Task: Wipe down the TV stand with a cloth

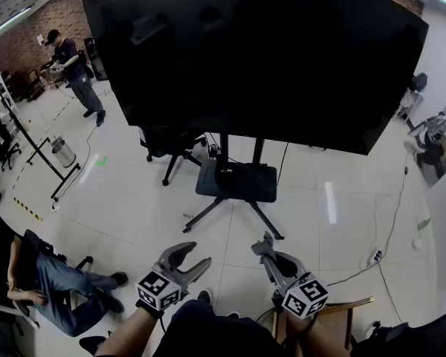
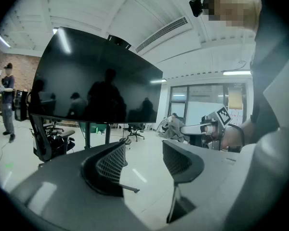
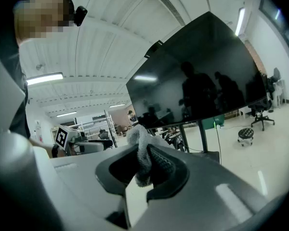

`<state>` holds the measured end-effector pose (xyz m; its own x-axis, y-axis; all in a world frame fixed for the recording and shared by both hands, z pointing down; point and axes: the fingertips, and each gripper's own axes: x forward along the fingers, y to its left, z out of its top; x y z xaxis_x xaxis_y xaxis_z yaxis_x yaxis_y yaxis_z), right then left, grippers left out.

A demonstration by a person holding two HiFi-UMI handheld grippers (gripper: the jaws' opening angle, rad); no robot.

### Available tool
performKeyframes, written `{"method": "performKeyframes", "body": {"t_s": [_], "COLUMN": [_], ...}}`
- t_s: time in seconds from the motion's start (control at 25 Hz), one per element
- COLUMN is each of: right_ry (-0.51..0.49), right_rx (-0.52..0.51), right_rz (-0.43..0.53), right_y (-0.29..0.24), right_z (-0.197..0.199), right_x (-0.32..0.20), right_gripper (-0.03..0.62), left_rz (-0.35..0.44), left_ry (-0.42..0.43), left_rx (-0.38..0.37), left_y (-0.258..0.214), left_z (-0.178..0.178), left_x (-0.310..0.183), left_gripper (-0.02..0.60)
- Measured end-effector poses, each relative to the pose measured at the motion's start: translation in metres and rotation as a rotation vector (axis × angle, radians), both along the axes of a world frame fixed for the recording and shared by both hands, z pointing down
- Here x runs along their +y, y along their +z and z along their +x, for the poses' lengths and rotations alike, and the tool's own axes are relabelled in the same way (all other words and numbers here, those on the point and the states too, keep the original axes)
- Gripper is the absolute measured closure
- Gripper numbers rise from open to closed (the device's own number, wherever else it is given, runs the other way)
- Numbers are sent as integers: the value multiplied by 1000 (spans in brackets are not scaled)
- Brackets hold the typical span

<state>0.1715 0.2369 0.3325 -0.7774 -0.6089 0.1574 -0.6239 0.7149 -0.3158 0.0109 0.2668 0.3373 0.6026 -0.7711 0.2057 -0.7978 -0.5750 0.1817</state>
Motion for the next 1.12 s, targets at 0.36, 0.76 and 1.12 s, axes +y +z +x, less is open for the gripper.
{"method": "performKeyframes", "body": {"t_s": [0.36,0.76,1.12], "right_ry": [-4,58,112], "right_rx": [10,56,82], "right_rz": [-16,-39,-76], "right_y": [11,24,55], "right_z": [-30,-93,-147], "right_x": [-51,-158,-250], "right_gripper": [553,553,553], "left_rz": [-9,-35,-60], "left_ry": [-10,58,108], "left_rx": [21,32,38], "left_y": [13,31,47], "left_z": [-30,-85,-123], "left_x": [-50,-143,-201], "left_gripper": [314,315,314]}}
